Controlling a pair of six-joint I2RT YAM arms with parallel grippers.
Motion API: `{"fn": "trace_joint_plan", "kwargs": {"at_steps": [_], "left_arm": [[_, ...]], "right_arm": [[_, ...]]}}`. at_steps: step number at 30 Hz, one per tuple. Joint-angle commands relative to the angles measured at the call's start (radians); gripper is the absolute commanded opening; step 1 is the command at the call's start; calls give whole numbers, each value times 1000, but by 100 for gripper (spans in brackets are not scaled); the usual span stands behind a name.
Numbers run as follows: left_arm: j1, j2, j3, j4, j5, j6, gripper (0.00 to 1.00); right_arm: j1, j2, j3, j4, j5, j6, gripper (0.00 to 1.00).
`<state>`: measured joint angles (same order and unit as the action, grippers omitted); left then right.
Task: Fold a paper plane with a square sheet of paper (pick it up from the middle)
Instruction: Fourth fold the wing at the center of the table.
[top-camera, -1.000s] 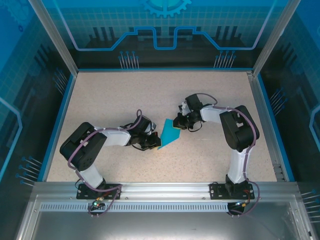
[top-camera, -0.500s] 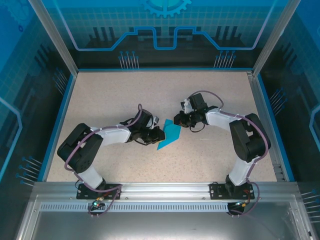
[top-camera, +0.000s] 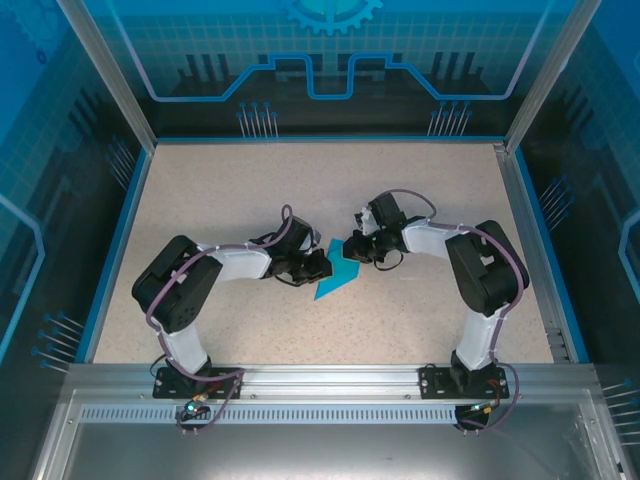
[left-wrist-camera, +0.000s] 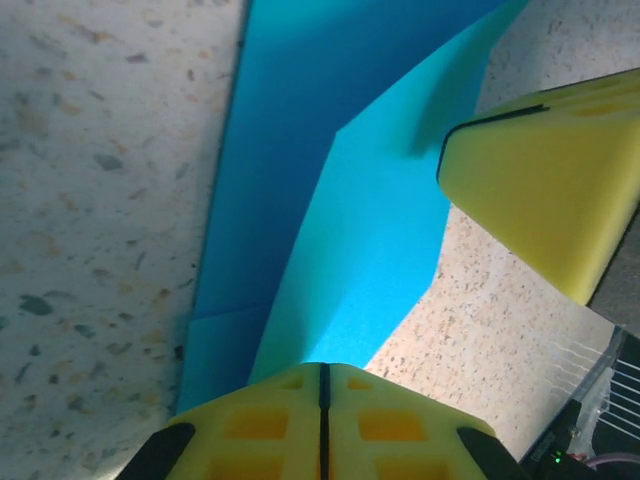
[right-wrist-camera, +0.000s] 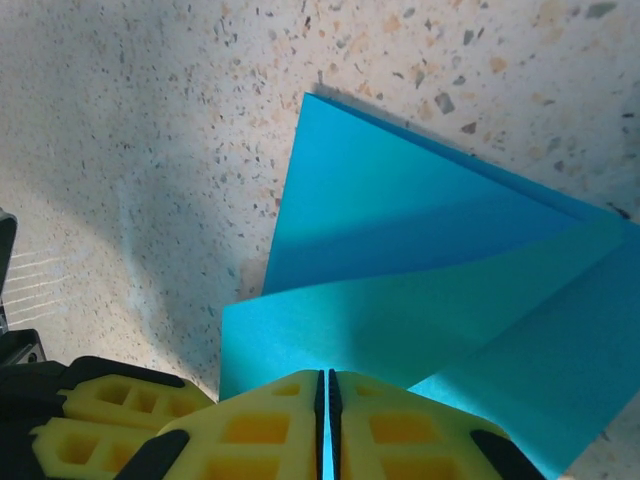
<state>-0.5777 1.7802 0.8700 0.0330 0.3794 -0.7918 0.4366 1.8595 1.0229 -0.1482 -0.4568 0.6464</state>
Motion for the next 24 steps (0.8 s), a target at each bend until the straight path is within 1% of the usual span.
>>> {"fn": "trace_joint_plan", "kwargs": {"at_steps": [1, 10, 20, 24], "left_arm": [[5, 13, 30, -58, -56, -6, 7], [5, 31, 15, -85, -72, -14, 3], [4, 48, 12, -116, -83, -15, 1], [4, 57, 17, -136, -88, -18, 0]], "right_arm": [[16, 20, 38, 3, -29, -7, 12], [57, 82, 93, -47, -43, -51, 12], [56, 127, 118, -84, -44, -83, 11], [51, 124, 109, -64, -76, -98, 11]]}}
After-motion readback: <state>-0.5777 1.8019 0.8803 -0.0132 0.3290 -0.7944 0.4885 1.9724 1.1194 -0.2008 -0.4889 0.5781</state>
